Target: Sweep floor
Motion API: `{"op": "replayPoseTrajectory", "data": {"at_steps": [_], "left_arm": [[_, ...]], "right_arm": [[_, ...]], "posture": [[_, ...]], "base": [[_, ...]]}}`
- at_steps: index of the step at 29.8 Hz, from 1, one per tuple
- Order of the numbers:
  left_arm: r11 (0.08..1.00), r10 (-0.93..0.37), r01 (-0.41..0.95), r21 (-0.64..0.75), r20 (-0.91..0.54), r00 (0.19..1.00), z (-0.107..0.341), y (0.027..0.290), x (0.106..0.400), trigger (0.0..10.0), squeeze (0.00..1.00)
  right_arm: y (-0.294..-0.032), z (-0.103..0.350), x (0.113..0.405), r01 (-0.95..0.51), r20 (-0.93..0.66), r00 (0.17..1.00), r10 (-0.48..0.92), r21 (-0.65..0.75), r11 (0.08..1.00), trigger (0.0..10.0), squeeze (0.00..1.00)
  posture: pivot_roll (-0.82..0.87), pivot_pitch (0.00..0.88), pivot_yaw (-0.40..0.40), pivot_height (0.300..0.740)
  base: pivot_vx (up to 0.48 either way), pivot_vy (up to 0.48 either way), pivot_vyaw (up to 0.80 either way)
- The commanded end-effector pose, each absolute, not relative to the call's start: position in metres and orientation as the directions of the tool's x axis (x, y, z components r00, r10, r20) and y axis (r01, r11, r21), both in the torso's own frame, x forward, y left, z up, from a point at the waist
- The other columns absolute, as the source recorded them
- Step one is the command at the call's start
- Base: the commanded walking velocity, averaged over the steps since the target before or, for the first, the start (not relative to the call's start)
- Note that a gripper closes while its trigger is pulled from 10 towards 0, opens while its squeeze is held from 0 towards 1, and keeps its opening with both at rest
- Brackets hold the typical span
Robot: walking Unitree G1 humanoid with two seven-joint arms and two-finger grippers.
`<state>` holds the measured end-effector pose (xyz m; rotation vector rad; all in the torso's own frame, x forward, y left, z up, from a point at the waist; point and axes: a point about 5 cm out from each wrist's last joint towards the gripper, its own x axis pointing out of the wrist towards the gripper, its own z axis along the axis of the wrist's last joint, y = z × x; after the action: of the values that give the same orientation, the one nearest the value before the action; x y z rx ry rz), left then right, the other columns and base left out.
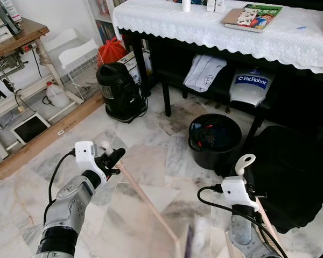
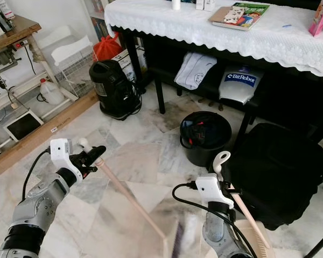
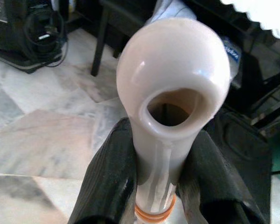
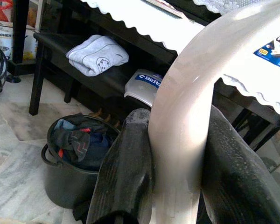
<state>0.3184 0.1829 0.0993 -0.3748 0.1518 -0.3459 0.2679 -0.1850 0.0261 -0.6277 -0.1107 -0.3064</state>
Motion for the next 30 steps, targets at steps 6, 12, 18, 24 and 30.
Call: {"op": "replayPoseTrajectory", "data": {"at_steps": [6, 12, 18, 24, 30], "left_arm": [[0.842, -0.408, 0.366, -0.397, -0.025, 0.913, 0.116, 0.183, 0.321, 10.0, 0.0], [0.867, -0.381, 0.345, -0.361, -0.032, 0.924, 0.117, 0.191, 0.322, 10.0, 0.0], [0.883, -0.38, 0.347, -0.315, -0.047, 0.924, 0.117, 0.192, 0.322, 10.0, 0.0], [0.887, -0.389, 0.358, -0.291, -0.057, 0.919, 0.117, 0.192, 0.321, 10.0, 0.0], [0.933, -0.287, 0.272, -0.235, -0.034, 0.957, 0.122, 0.204, 0.326, 10.0, 0.0]], "right_arm": [[-0.186, 0.011, 0.258, 0.288, 0.11, 0.955, -0.276, -0.577, 0.764, 10.0, 0.0], [-0.197, 0.024, 0.27, 0.399, 0.122, 0.915, -0.385, -0.432, 0.809, 10.0, 0.0], [-0.197, 0.027, 0.274, 0.398, 0.133, 0.915, -0.38, -0.447, 0.801, 10.0, 0.0], [-0.189, 0.029, 0.278, 0.352, 0.155, 0.935, -0.318, -0.498, 0.792, 10.0, 0.0], [-0.19, 0.032, 0.281, 0.364, 0.168, 0.931, -0.324, -0.501, 0.785, 10.0, 0.0]], "posture": [[0.09, 0.117, 0.163, 0.74], [0.09, 0.111, 0.161, 0.74], [0.1, 0.109, 0.16, 0.74], [0.1, 0.112, 0.162, 0.74], [0.11, 0.114, 0.164, 0.74]], "base": [[0.0, 0.0, 0.0], [0.0, 0.0, 0.0], [0.0, 0.0, 0.0], [0.0, 0.0, 0.0], [0.0, 0.0, 0.0]]}}
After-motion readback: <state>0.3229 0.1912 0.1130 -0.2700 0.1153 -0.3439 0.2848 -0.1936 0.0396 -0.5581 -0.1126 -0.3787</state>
